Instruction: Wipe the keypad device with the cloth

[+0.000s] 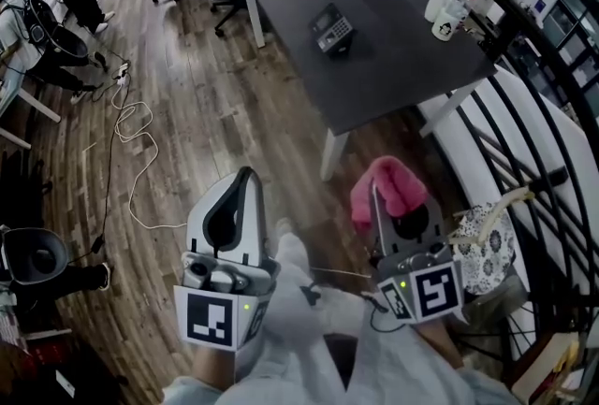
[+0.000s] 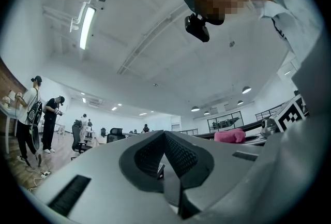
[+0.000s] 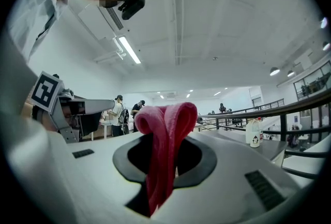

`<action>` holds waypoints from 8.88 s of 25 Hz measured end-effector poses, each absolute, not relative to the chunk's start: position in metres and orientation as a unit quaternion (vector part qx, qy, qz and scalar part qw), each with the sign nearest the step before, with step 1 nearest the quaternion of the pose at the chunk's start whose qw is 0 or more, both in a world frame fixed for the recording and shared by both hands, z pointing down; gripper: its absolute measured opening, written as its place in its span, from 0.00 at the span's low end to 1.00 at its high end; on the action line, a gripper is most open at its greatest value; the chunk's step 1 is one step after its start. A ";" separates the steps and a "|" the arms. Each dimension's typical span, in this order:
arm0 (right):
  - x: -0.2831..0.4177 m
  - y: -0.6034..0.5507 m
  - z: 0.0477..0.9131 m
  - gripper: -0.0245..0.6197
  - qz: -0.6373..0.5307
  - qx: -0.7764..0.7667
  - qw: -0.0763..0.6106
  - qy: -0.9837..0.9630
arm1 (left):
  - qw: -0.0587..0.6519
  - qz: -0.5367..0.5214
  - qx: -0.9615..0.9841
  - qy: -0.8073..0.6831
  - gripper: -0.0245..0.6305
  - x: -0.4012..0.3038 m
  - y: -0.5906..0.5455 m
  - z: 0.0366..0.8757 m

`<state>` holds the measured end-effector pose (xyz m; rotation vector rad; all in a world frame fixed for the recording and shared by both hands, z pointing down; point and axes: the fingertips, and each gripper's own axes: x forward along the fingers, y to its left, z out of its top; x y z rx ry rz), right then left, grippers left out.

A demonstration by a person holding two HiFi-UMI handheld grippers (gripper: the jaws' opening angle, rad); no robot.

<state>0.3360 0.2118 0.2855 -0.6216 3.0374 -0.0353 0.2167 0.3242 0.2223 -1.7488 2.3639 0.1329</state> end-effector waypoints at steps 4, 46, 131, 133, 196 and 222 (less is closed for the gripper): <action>0.296 0.195 0.284 0.15 -0.010 -0.194 0.015 0.981 | 0.104 0.054 -0.587 0.801 0.04 0.176 0.303 0.217; 0.022 0.092 0.288 0.15 0.002 -0.145 -0.011 0.989 | 0.073 0.051 -0.526 0.846 0.04 -0.092 0.239 0.238; -0.102 -0.220 0.512 0.15 -0.124 -0.402 -0.304 0.855 | 0.006 0.024 -0.736 0.676 0.04 -0.248 -0.133 0.265; -0.095 -0.221 0.509 0.15 -0.132 -0.412 -0.299 0.850 | 0.005 0.027 -0.740 0.672 0.04 -0.246 -0.135 0.264; -0.030 -0.289 0.391 0.15 0.114 -0.391 -0.230 0.884 | 0.022 0.035 -0.774 0.631 0.04 -0.182 -0.137 0.249; -0.032 -0.265 0.462 0.15 0.151 -0.271 -0.376 0.873 | 0.021 0.037 -0.767 0.641 0.04 -0.187 -0.132 0.250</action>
